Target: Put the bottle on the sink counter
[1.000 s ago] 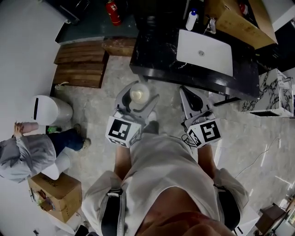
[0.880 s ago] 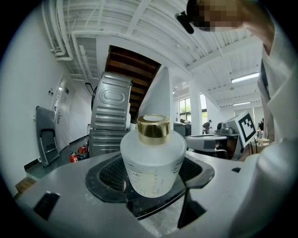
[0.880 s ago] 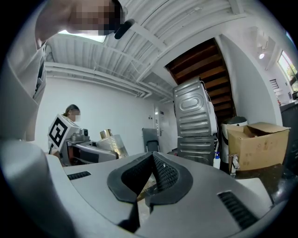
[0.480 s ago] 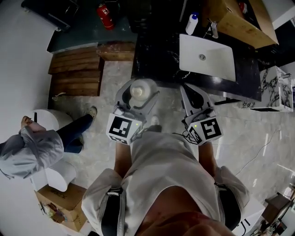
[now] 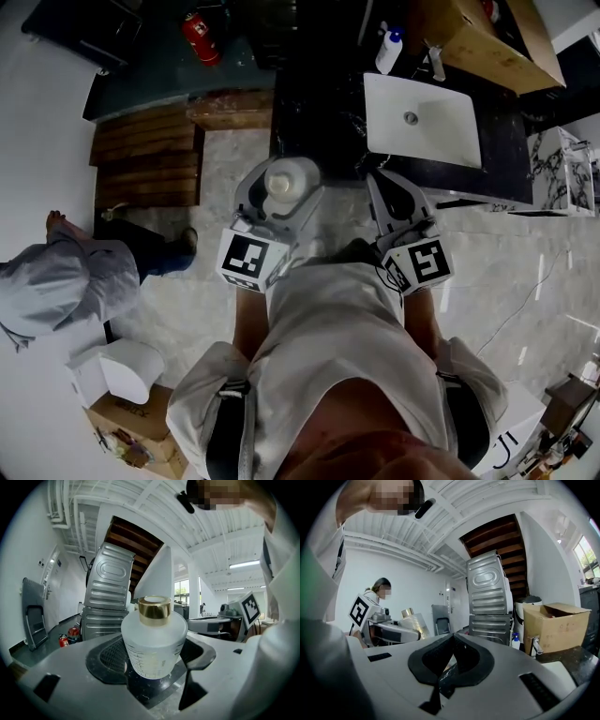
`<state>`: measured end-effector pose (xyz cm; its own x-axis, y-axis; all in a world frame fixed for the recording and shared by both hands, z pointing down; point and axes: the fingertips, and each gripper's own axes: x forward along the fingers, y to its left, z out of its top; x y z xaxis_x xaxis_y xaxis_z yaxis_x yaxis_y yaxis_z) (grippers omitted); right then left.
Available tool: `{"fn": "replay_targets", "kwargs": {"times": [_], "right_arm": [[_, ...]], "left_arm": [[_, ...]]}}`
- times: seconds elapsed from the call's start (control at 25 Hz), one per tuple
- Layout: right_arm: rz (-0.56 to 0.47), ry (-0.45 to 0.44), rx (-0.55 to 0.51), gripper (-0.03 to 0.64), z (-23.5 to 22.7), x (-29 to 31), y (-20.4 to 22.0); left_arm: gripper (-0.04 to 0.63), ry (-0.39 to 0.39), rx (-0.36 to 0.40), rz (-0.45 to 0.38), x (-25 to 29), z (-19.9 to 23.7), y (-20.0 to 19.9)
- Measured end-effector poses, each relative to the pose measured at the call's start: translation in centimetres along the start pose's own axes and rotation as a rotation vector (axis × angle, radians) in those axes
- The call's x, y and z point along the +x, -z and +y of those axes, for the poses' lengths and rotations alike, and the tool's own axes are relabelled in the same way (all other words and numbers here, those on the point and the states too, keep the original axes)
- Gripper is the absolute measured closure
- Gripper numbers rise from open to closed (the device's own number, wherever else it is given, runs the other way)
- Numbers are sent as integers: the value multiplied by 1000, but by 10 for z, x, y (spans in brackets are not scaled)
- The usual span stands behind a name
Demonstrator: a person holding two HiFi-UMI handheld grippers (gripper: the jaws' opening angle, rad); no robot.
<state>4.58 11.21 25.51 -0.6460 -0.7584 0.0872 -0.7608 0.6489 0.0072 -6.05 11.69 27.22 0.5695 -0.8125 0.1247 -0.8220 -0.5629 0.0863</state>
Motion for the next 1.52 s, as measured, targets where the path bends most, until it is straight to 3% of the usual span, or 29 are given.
{"fn": "replay_targets", "kwargs": {"times": [0.44,0.92,1.52], "right_arm": [[20,7,37,620,-43,37,11],[11,-95,53,620,-101,100,9],[68,-183,104,620,-173,159,42]], "left_arm": [[267,-18,4,26,51,26,4],[267,-117,4,48,119,63,0],[267,-256,11,93,203,105,21]]}}
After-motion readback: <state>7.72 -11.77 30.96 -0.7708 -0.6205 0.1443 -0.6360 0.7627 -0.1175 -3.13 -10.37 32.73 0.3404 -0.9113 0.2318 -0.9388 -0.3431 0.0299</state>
